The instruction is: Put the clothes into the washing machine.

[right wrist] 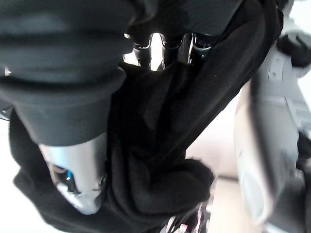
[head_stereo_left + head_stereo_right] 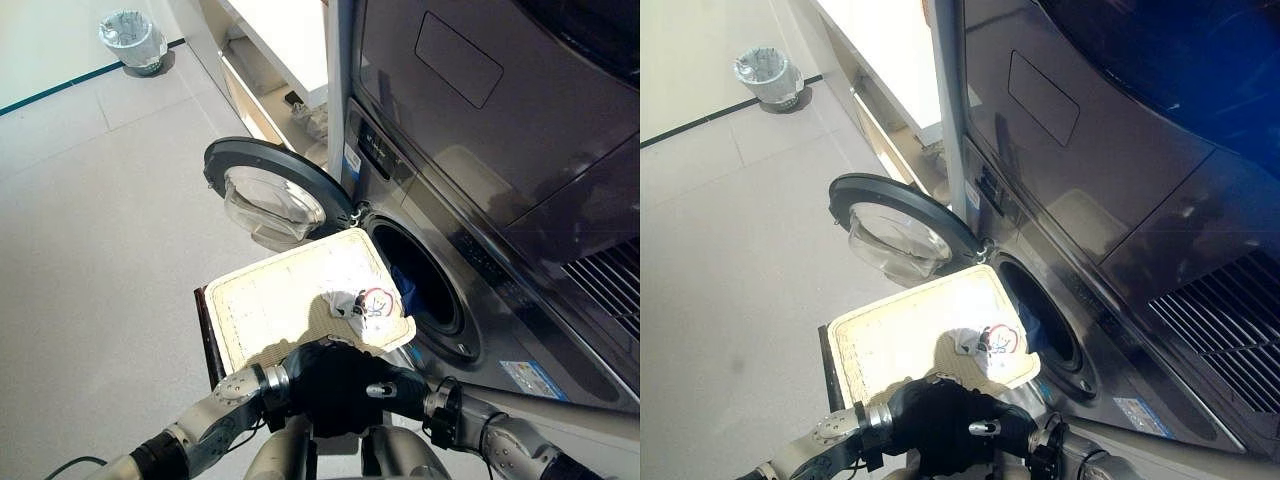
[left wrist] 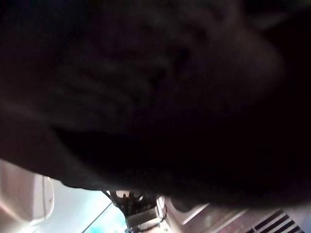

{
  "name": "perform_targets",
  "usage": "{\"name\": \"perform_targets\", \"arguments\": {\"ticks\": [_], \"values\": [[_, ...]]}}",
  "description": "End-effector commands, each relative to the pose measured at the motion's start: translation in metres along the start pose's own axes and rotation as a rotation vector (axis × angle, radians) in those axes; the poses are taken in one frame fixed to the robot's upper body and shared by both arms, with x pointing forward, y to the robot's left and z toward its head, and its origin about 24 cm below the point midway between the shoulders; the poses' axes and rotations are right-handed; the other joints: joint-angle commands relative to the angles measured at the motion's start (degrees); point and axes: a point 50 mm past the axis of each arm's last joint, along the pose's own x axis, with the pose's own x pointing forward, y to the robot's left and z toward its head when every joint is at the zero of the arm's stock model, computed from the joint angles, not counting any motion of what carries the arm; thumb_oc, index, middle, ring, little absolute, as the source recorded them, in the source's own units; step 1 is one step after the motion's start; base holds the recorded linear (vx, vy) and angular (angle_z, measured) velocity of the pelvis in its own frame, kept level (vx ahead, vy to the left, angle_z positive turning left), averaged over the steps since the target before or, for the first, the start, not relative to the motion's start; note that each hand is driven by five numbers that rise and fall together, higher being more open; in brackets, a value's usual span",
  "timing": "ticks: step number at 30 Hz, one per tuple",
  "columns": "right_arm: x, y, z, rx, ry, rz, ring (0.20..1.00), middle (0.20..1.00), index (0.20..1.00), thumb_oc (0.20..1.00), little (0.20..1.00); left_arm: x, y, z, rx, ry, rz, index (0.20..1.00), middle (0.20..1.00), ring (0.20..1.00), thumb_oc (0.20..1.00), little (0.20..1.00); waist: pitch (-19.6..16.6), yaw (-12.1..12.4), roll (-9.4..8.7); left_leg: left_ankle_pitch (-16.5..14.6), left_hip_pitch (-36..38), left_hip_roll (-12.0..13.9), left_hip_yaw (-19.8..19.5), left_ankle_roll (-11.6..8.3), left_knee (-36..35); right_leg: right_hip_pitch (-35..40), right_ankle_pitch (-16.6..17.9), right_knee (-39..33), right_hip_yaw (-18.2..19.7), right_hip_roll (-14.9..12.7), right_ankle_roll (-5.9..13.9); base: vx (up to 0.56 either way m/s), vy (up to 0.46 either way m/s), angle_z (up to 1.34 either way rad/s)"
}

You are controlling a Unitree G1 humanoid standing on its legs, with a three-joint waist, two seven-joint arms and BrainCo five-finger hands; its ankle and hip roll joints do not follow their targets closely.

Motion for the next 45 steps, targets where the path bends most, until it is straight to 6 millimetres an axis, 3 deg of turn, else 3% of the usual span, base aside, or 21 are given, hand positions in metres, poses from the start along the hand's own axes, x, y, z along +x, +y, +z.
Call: {"name": "perform_targets", "arguments": {"ticks": [1, 2, 3, 12, 25, 26, 27, 30, 32, 34, 36, 38, 41, 45], "values": [[0.002, 0.021, 0.023, -0.239, -0.070, 0.059, 0.715, 0.715, 0.715, 0.715, 0.715, 0.013, -0.022, 0.022, 0.040, -0.156, -0.059, 0.200, 0.200, 0.200, 0.200, 0.200, -0.3, -1.9, -1.12, -0.6, -1.7, -1.9, 1.7, 0.97, 3.0, -1.7, 1.4, 3.2, 3.9, 0.3, 3.43, 0.00, 0.000, 0.00], [0.001, 0.022, 0.027, -0.255, -0.071, 0.068, 0.216, 0.216, 0.216, 0.216, 0.216, 0.014, -0.022, 0.023, 0.043, -0.154, -0.054, 0.200, 0.200, 0.200, 0.200, 0.200, -0.1, -2.0, -1.12, -0.5, -1.8, -1.9, 1.7, 1.05, 3.0, -1.9, 1.4, 3.5, 4.2, 0.4, 3.38, 0.03, 0.002, 0.01], [0.002, 0.022, 0.029, -0.253, -0.070, 0.073, 0.200, 0.200, 0.200, 0.200, 0.200, 0.014, -0.021, 0.023, 0.042, -0.154, -0.047, 0.200, 0.200, 0.200, 0.200, 0.200, 0.0, -2.1, -1.14, -0.5, -1.9, -1.9, 1.6, 1.09, 3.2, -2.0, 1.3, 3.6, 4.6, 0.5, 3.36, 0.03, 0.001, 0.01], [0.007, 0.025, 0.024, -0.210, 0.002, 0.119, 0.200, 0.200, 0.200, 0.200, 0.200, 0.019, -0.013, 0.028, 0.094, -0.169, 0.053, 0.200, 0.200, 0.200, 0.200, 0.200, 0.6, -1.9, -1.33, 0.0, -2.3, -1.7, 1.8, 1.18, 3.1, -2.7, 0.8, 5.0, 4.6, 0.7, 3.23, 0.00, 0.000, 0.00], [0.013, 0.031, 0.017, -0.204, 0.128, 0.254, 0.200, 0.200, 0.200, 0.200, 0.200, 0.031, 0.001, 0.051, 0.138, -0.270, 0.151, 0.200, 0.200, 0.200, 0.200, 0.200, 1.5, -1.2, -2.10, 0.2, -3.7, -1.2, 1.8, 1.03, 4.3, -4.2, -0.5, 8.1, 3.0, 0.3, 2.55, -0.01, -0.020, 0.01], [0.014, 0.032, 0.015, -0.184, 0.142, 0.272, 0.200, 0.200, 0.200, 0.200, 0.200, 0.032, 0.003, 0.052, 0.140, -0.278, 0.191, 0.413, 0.413, 0.413, 0.413, 0.413, 1.6, -1.0, -2.16, 0.1, -3.8, -1.2, 1.9, 1.00, 4.7, -4.2, -0.5, 8.2, 2.7, 0.1, 2.47, 0.00, -0.033, 0.00], [0.014, 0.034, 0.015, -0.164, 0.153, 0.296, 0.200, 0.200, 0.200, 0.200, 0.200, 0.032, 0.006, 0.052, 0.140, -0.279, 0.230, 1.000, 1.000, 1.000, 1.000, 1.000, 1.6, -1.0, -2.16, 0.1, -3.9, -1.2, 2.1, 0.99, 4.7, -4.2, -0.5, 8.3, 2.4, 0.1, 2.45, 0.00, 0.000, 0.00], [0.015, 0.042, 0.011, -0.089, 0.170, 0.390, 0.200, 0.200, 0.200, 0.200, 0.200, 0.032, 0.015, 0.053, 0.145, -0.274, 0.359, 1.000, 1.000, 1.000, 1.000, 1.000, 1.8, -0.7, -2.10, 0.4, -3.9, -0.9, 2.7, 0.92, 4.5, -4.2, -0.6, 8.4, 1.6, 0.0, 2.42, 0.00, -0.012, 0.00], [0.015, 0.050, 0.012, 0.027, 0.144, 0.497, 0.200, 0.200, 0.200, 0.200, 0.200, 0.027, 0.029, 0.052, 0.185, -0.254, 0.548, 1.000, 1.000, 1.000, 1.000, 1.000, 2.0, -0.4, -2.05, 0.6, -3.9, -0.8, 2.8, 0.83, 4.3, -4.1, -0.6, 8.3, 1.1, -0.1, 2.36, 0.02, -0.044, 0.00], [0.015, 0.052, 0.013, 0.057, 0.133, 0.521, 0.200, 0.200, 0.200, 0.200, 0.200, 0.026, 0.033, 0.052, 0.193, -0.245, 0.597, 1.000, 1.000, 1.000, 1.000, 1.000, 2.0, -0.3, -2.03, 0.7, -4.0, -0.8, 2.8, 0.81, 4.3, -4.1, -0.6, 8.2, 1.0, -0.1, 2.36, 0.00, -0.017, 0.00], [0.022, 0.062, 0.023, 0.251, 0.067, 0.630, 0.200, 0.200, 0.200, 0.200, 0.200, 0.015, 0.057, 0.051, 0.291, -0.187, 0.861, 1.000, 1.000, 1.000, 1.000, 1.000, 2.4, 0.3, -1.91, 0.8, -5.0, -0.8, 2.9, 0.62, 5.0, -4.8, -0.6, 8.6, -0.2, -0.6, 2.40, 0.00, -0.049, 0.00], [0.024, 0.064, 0.027, 0.308, 0.048, 0.642, 0.200, 0.200, 0.200, 0.200, 0.200, 0.013, 0.062, 0.052, 0.330, -0.184, 0.920, 1.000, 1.000, 1.000, 1.000, 1.000, 2.5, 0.4, -1.89, 0.9, -5.4, -0.8, 3.0, 0.56, 5.3, -5.0, -0.6, 8.7, -0.5, -0.7, 2.41, 0.00, 0.000, 0.00], [0.037, 0.058, 0.043, 0.493, -0.038, 0.586, 0.200, 0.200, 0.200, 0.200, 0.200, -0.005, 0.083, 0.065, 0.463, -0.208, 1.186, 1.000, 1.000, 1.000, 1.000, 1.000, 3.8, 0.8, -1.35, 1.4, -7.5, -0.3, 3.1, 0.10, 6.6, -6.2, -0.8, 9.4, -1.7, -1.1, 2.10, 0.00, -0.022, 0.02], [0.039, 0.050, 0.049, 0.573, -0.077, 0.531, 0.200, 0.200, 0.200, 0.200, 0.200, -0.015, 0.092, 0.072, 0.459, -0.242, 1.270, 1.000, 1.000, 1.000, 1.000, 1.000, 4.6, 1.0, -1.19, 1.3, -8.1, -0.2, 3.1, -0.19, 7.4, -6.4, -0.9, 9.6, -2.3, -1.3, 2.03, 0.01, -0.024, 0.08]]}}
